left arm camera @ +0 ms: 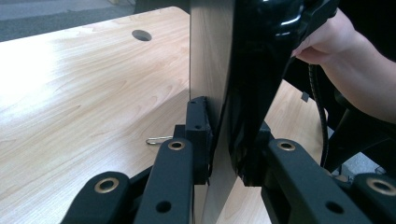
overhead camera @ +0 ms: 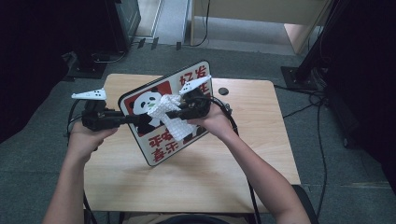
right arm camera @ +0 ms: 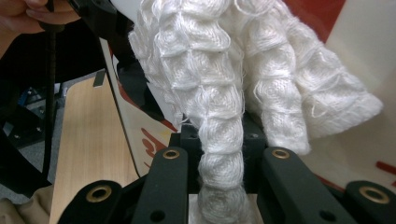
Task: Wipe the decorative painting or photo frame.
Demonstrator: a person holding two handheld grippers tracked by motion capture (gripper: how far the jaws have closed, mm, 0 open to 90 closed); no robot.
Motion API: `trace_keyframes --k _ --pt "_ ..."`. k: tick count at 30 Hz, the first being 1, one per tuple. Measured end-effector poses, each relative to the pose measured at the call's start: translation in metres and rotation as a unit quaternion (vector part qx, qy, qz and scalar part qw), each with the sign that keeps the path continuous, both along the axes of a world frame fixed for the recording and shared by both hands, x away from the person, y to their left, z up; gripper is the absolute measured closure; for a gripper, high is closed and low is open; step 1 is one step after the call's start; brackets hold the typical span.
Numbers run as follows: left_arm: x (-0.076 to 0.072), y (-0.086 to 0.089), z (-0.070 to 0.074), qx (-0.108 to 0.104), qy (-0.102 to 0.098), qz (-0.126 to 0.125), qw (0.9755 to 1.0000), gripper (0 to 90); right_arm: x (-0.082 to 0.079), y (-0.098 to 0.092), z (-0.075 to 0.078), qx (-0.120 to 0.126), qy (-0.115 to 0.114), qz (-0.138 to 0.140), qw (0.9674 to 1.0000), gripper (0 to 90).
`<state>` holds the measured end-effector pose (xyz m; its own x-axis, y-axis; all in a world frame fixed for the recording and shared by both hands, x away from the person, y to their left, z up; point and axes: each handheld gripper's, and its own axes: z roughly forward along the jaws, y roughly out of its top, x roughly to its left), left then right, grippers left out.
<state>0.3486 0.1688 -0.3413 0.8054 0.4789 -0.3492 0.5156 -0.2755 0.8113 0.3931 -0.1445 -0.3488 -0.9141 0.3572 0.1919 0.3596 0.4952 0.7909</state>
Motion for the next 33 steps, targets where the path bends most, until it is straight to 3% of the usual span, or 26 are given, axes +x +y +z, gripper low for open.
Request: trace_keyframes --k 33 --pt "-0.001 -0.001 0.001 0.005 -0.001 0.003 1.0000 78.5 -0.011 -0.004 -0.043 -0.014 0.014 0.006 0.9998 78.0"
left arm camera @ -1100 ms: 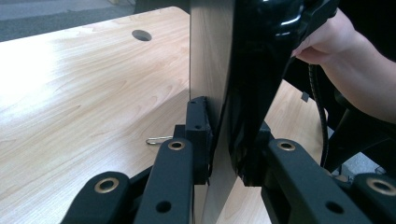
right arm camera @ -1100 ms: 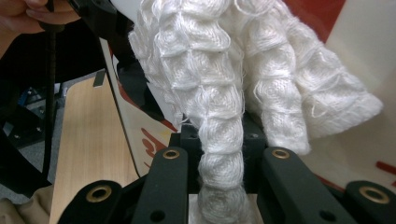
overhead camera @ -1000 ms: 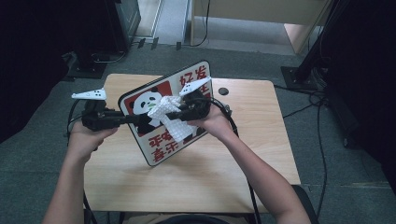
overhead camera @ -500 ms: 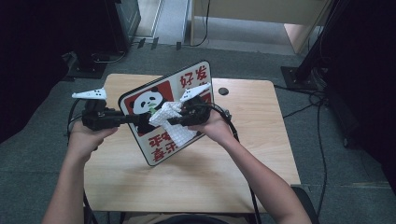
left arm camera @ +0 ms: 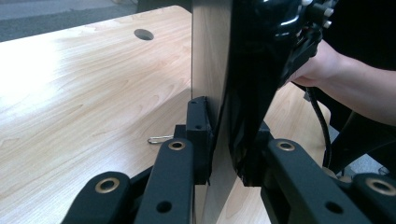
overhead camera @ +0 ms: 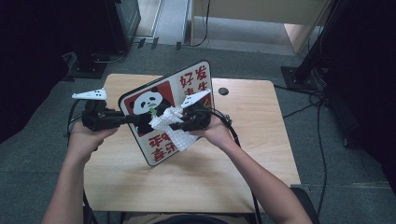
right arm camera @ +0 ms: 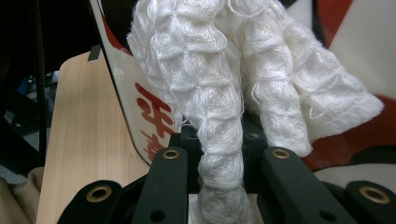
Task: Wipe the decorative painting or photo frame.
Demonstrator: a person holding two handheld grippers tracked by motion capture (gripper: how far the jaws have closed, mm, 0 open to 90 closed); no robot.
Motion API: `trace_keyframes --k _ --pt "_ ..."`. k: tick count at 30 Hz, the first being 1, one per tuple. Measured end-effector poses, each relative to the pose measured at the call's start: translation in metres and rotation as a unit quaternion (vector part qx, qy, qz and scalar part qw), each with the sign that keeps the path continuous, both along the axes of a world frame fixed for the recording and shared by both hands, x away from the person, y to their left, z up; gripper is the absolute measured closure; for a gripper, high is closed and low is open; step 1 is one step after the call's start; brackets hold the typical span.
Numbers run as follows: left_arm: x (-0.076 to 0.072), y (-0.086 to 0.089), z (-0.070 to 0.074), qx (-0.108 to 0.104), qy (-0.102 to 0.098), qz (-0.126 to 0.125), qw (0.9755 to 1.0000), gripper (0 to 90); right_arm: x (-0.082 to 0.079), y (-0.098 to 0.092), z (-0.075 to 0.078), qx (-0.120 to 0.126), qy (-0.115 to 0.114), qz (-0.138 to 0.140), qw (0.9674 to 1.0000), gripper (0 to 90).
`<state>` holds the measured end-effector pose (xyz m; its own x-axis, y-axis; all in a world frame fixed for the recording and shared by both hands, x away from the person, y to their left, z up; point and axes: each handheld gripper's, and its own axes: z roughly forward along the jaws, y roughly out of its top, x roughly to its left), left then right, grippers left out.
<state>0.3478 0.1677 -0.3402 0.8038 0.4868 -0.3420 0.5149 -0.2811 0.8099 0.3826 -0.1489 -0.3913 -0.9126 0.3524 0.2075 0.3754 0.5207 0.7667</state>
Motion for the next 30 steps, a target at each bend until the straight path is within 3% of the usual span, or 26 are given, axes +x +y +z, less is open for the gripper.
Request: trace_keyframes --k 30 --pt "0.000 0.001 -0.001 -0.004 0.006 0.002 1.0000 77.9 -0.006 0.002 -0.039 -0.022 0.033 0.023 0.9990 77.9"
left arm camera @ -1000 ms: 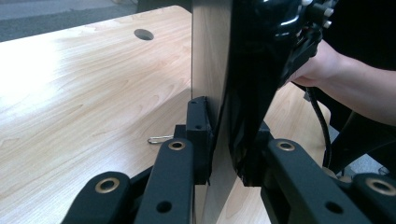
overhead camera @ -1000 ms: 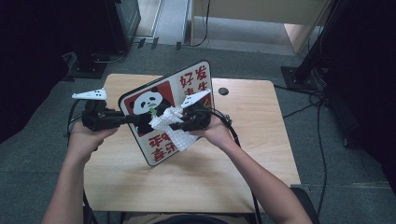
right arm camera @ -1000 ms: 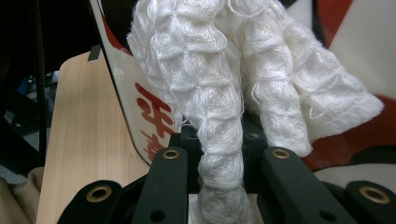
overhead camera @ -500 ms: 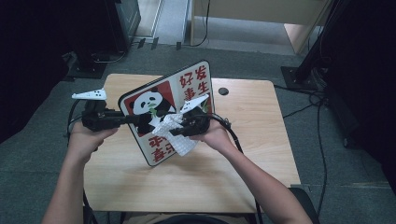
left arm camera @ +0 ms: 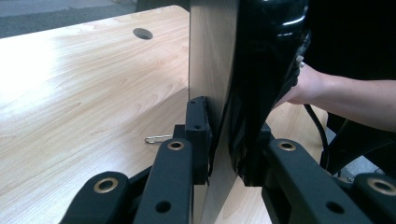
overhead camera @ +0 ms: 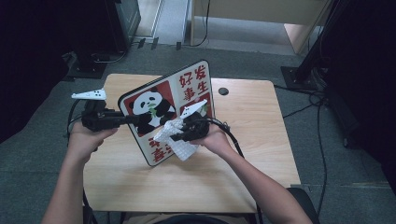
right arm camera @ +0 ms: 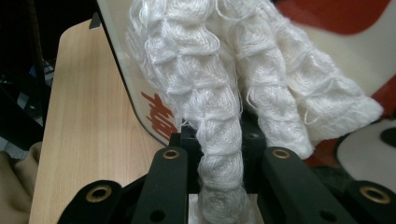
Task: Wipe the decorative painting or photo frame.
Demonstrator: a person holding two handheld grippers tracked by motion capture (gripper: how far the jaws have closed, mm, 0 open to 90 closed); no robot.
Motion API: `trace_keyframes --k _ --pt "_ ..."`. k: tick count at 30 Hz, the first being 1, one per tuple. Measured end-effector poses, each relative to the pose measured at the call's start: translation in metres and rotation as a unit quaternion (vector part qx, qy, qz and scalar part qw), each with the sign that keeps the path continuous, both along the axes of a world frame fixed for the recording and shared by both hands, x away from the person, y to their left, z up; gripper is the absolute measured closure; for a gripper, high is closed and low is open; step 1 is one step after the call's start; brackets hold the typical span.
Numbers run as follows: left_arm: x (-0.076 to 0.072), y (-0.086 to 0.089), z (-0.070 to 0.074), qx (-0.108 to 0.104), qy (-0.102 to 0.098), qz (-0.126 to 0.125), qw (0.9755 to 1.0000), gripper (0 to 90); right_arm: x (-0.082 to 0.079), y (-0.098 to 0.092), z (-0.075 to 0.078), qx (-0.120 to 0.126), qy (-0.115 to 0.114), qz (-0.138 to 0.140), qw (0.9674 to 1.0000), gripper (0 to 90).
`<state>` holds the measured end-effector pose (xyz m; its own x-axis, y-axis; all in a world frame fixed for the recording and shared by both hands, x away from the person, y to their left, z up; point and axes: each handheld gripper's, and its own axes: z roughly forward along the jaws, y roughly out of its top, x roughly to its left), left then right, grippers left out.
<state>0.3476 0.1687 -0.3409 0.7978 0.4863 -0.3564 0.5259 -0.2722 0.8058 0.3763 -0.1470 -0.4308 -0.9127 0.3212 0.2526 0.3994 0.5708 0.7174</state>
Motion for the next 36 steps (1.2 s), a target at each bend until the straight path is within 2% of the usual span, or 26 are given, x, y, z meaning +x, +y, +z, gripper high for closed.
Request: trace_keyframes --k 4,19,27,36 --pt "0.000 0.000 0.000 0.000 -0.001 0.000 1.0000 77.8 -0.002 0.000 -0.007 0.000 0.001 -0.001 1.0000 77.9" --pt "0.000 0.001 0.000 -0.002 0.002 -0.002 1.0000 77.4 -0.005 0.002 -0.031 -0.024 0.017 0.016 0.9994 77.8" --pt "0.001 0.001 -0.001 -0.004 0.003 -0.002 1.0000 77.2 -0.006 0.004 -0.045 -0.046 0.040 0.022 0.9979 77.7" --pt "0.001 0.001 -0.001 -0.006 0.005 -0.001 1.0000 76.9 -0.005 0.005 -0.046 -0.053 0.040 0.026 0.9975 77.8"
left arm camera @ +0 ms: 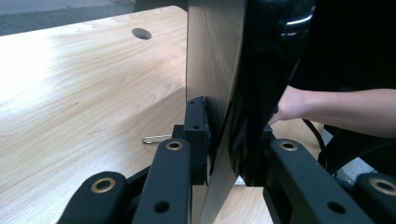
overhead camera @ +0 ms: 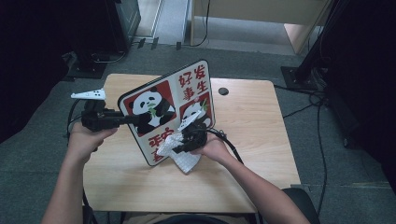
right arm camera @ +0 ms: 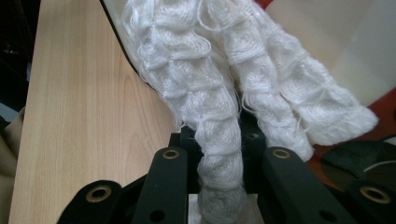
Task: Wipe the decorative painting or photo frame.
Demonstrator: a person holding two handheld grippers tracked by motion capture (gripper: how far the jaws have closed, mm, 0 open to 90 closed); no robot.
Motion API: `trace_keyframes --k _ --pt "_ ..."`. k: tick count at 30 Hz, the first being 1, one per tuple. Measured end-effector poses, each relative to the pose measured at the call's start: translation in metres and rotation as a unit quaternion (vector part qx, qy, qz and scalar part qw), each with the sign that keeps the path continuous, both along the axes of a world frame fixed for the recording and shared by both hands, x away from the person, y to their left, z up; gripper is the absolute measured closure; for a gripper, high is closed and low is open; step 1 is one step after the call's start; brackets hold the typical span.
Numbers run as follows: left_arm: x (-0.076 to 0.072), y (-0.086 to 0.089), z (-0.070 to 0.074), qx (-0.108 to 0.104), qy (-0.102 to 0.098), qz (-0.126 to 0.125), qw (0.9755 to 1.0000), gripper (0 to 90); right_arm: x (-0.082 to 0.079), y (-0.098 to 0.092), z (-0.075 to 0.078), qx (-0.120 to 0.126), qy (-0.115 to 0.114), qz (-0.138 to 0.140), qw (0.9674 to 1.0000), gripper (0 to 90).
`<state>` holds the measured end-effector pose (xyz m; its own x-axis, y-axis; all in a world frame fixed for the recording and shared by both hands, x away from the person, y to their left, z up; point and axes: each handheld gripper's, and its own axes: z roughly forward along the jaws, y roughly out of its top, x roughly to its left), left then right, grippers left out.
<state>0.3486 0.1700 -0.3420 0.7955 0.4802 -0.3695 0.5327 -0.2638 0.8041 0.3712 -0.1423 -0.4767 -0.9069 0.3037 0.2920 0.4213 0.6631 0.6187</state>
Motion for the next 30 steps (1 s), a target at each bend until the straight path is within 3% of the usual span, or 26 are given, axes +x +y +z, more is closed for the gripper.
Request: trace_keyframes --k 10,30 --pt "0.000 0.000 0.000 0.000 0.001 -0.001 1.0000 76.4 0.001 0.000 0.012 -0.009 0.001 0.002 1.0000 78.2" --pt "-0.001 0.003 0.000 0.002 0.004 0.001 1.0000 72.2 -0.001 0.003 0.080 0.028 -0.028 -0.004 0.9992 78.3"
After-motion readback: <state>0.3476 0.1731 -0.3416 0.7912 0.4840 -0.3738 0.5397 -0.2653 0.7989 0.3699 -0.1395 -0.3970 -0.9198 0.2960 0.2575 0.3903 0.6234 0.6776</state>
